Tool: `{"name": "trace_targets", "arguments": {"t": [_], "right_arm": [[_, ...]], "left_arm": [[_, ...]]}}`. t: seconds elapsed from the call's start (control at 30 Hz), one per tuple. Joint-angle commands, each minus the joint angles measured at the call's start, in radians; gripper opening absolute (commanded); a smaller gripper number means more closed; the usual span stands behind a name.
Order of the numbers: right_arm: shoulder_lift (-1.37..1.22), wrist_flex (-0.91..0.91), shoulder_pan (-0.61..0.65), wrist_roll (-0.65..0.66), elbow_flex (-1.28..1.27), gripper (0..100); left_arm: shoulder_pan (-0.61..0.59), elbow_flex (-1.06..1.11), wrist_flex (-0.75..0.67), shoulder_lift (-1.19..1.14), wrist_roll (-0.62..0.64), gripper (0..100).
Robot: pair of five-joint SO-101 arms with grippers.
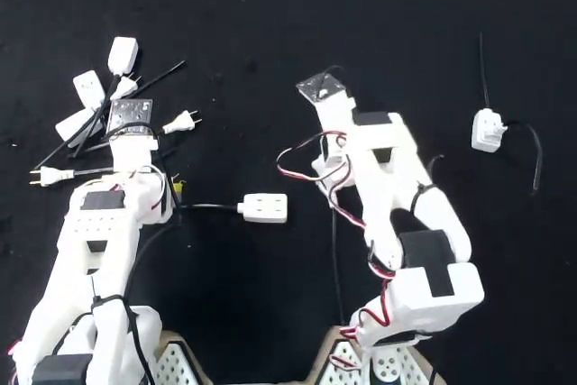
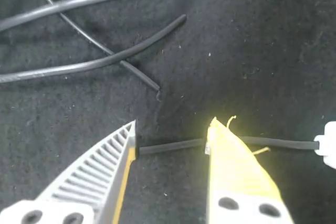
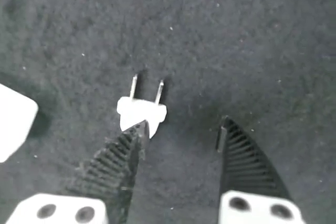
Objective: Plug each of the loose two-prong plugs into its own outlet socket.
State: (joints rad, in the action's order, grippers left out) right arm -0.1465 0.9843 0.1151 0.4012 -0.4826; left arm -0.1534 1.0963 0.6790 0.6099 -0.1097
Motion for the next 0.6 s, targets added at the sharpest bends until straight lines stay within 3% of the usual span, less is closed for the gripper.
{"name": "trace_targets", "arguments": {"t": [0.0,0.43,0.57], "right_arm": [[-0.016,-0.035,0.077,-0.029,-0.004,20.1],[0.033,-0.04,0.135,-0.031,-0.091,19.3],[0.101,-0.041,0.133,-0.031,-0.14,4.1]], "left_arm": [[-0.008,-0.007,-0.014,0.028,0.005,22],[-0.008,-0.01,-0.014,0.028,0.005,22],[-0.008,-0.01,-0.014,0.028,0.005,22]]}}
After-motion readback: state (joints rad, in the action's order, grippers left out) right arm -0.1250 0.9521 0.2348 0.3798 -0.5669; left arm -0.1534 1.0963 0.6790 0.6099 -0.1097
